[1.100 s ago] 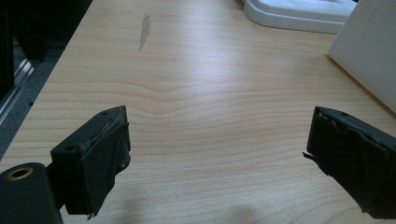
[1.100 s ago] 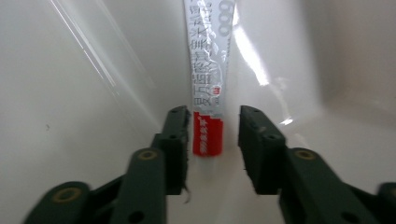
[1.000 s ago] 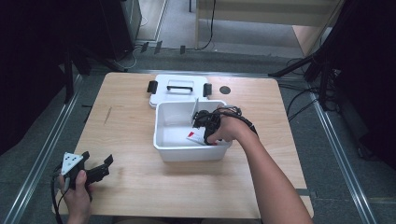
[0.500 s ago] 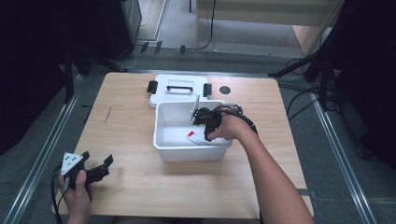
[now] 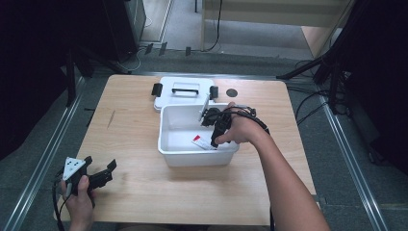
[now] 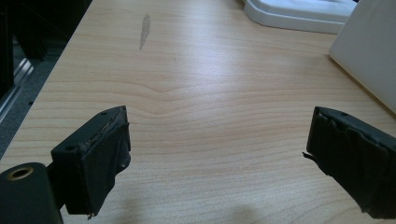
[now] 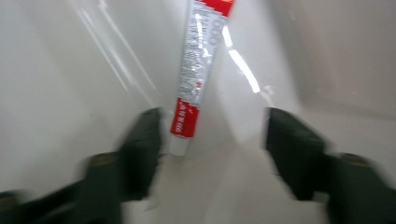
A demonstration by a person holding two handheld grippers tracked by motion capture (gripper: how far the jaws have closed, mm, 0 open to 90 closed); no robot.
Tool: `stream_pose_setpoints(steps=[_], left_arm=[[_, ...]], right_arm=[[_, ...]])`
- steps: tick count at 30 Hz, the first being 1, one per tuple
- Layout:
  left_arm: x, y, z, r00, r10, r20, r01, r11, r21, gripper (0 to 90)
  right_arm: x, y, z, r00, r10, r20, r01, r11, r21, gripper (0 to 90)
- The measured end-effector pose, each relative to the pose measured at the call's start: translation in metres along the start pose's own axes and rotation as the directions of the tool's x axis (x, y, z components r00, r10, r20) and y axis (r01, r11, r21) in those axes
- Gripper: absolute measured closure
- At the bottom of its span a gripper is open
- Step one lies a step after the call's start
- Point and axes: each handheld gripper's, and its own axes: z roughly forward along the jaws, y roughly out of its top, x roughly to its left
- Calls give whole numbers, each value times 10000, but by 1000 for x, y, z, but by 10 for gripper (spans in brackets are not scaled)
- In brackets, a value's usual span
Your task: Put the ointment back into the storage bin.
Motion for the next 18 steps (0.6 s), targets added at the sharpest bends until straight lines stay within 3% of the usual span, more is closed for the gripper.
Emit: stream_pose_setpoints(steps=[2,5,7,18], left_arm=[[0,0,0,10000,3,1,-3,10000,0,71],[0,0,0,10000,-6,2,6,10000,-7,71],[0,0,0,10000,-6,4,6,10000,-14,71],[0,0,0,10000,8,1,-8,10000,-25,71]], right_arm=[[-1,0,-4,9998,137,119,-137,9999,-35,120],[-3,-1,-12,9991,421,-105,-425,9982,-419,74],[-4,-1,-17,9981,600,-99,-605,9964,-586,64],[-6,-8,-37,9981,599,170,-579,9935,-977,72]])
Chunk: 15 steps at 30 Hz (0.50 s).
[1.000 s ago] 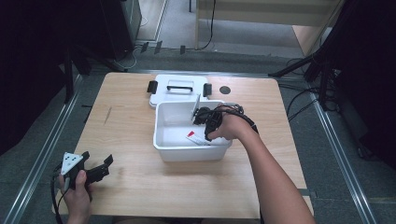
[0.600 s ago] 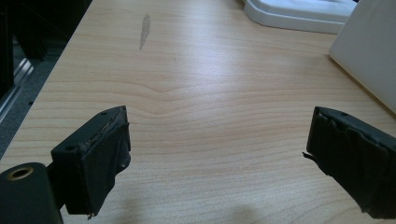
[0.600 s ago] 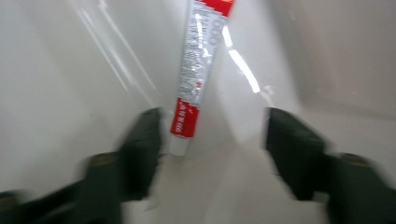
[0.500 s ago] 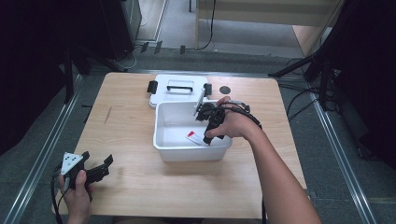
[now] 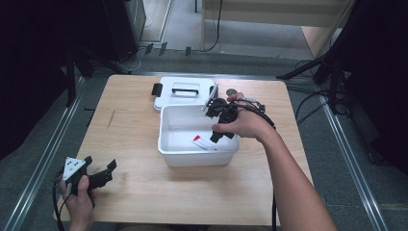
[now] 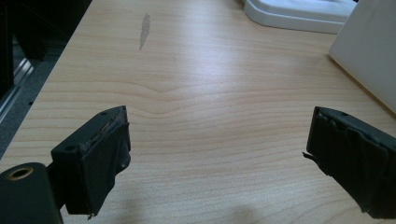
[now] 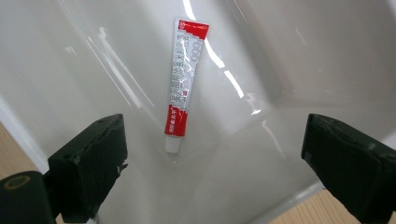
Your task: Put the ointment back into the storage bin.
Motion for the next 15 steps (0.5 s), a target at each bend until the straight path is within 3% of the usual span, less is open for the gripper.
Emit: stream_pose_setpoints(steps=[15], left_arm=[[-1,0,0,10000,46,-19,-46,10000,1,71]], right_arm=[[-7,-21,-20,9980,440,450,-427,9986,-296,59]])
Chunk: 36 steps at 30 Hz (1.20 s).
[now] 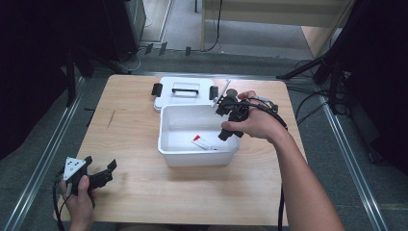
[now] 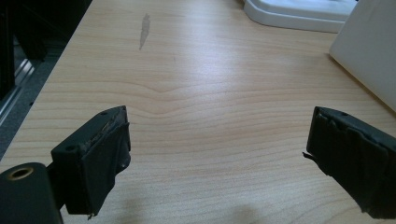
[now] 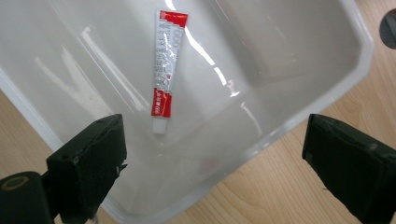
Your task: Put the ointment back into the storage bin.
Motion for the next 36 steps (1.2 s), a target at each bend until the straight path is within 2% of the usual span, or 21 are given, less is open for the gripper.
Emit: stream_pose_setpoints(steps=[5,12,21,29,36], left_arm=[[0,0,0,10000,7,-8,-7,10000,-8,71],[0,0,0,10000,-20,-3,20,10000,0,71],[0,0,0,10000,33,-13,-33,10000,45,71],[-1,0,0,10000,65,-19,-65,10000,48,71],[-1,0,0,9999,110,-42,-109,9999,46,73]], right_arm=[[-3,-7,-4,9996,250,-89,-250,9997,27,0],[-5,-18,-8,9990,440,-52,-440,9990,-120,0],[-13,-41,-8,9949,996,-168,-1004,9934,-547,0],[-19,-68,-5,9862,1595,-433,-1633,9811,-1036,0],[-24,-94,0,9774,2067,-434,-2109,9668,-1446,0]])
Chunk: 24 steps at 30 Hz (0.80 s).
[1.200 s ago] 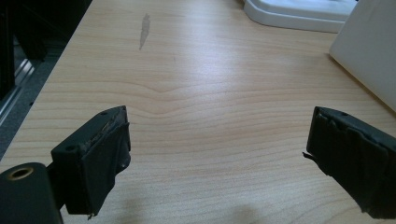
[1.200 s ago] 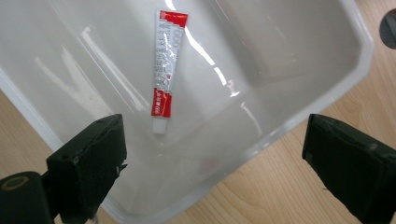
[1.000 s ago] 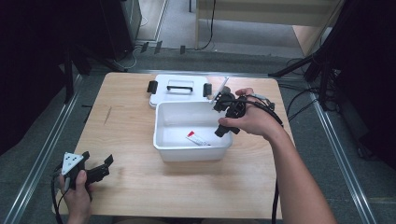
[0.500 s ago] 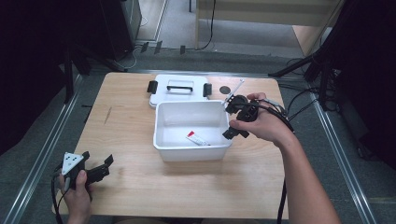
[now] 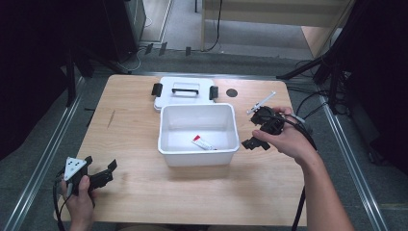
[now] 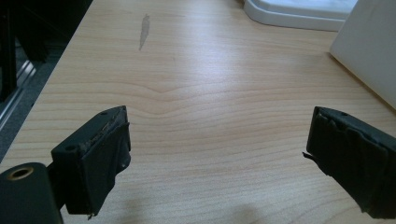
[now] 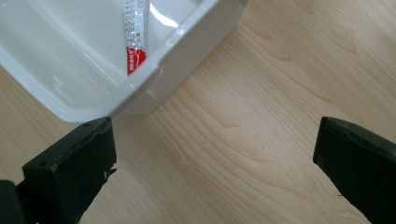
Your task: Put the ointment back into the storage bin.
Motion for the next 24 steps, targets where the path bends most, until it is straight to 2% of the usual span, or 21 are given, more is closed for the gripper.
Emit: stream_pose_setpoints(steps=[3,7,8,11,16,21,24], left_arm=[[0,0,0,10000,19,-10,-19,10000,5,73],[0,0,0,10000,22,-25,-22,10000,-17,73],[-1,0,0,10000,27,-42,-27,10000,-20,73],[-1,0,0,10000,37,-41,-37,10000,-13,73],[-1,0,0,10000,78,-34,-78,10000,11,73],[-1,0,0,9999,106,-27,-106,9999,31,75],[-1,0,0,9999,124,-39,-124,9999,26,75]], right_arm=[[-3,-11,1,9995,306,43,-305,9992,-264,0],[-8,-22,1,9988,485,67,-479,9965,-689,0],[-11,-30,2,9975,701,71,-691,9931,-946,0],[-15,-42,2,9954,940,201,-902,9856,-1427,0],[-18,-66,4,9876,1517,413,-1373,9601,-2437,0],[-18,-90,10,9794,1914,646,-1637,9394,-3012,0],[-18,-105,12,9725,2216,715,-1845,9208,-3437,0]])
